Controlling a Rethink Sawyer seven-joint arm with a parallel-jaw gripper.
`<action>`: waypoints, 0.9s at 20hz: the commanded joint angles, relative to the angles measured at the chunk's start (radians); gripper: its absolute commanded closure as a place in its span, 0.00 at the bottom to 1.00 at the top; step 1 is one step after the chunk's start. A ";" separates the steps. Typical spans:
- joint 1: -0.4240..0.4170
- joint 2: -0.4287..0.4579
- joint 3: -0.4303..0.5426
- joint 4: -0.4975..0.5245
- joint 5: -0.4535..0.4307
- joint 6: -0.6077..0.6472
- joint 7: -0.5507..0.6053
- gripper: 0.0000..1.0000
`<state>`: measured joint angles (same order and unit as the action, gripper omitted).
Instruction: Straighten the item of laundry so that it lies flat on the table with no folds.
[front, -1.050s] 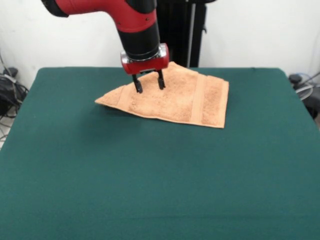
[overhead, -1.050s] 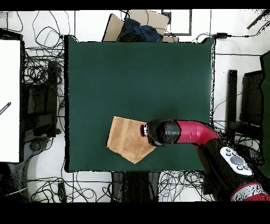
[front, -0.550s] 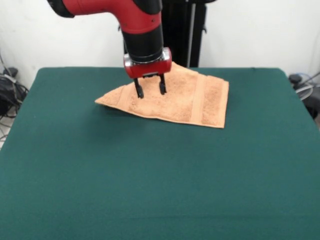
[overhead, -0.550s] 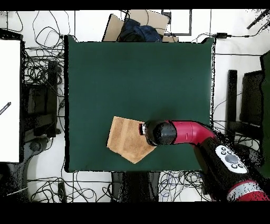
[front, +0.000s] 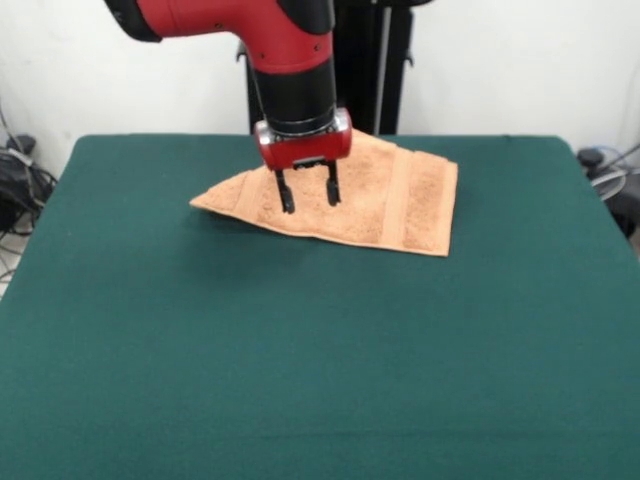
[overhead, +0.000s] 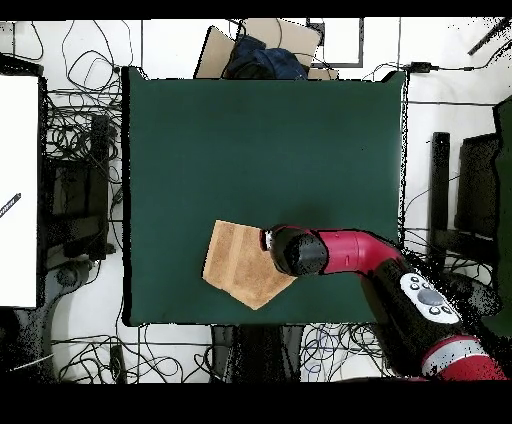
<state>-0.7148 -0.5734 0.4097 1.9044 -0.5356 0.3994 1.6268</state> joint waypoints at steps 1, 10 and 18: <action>0.035 0.031 -0.049 -0.029 -0.055 -0.051 0.077 0.00; 0.027 0.060 -0.045 -0.017 -0.051 -0.070 0.065 0.00; 0.077 0.131 -0.085 -0.015 -0.067 -0.163 0.110 0.00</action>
<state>-0.6810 -0.5040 0.3523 1.9039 -0.5352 0.3383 1.6268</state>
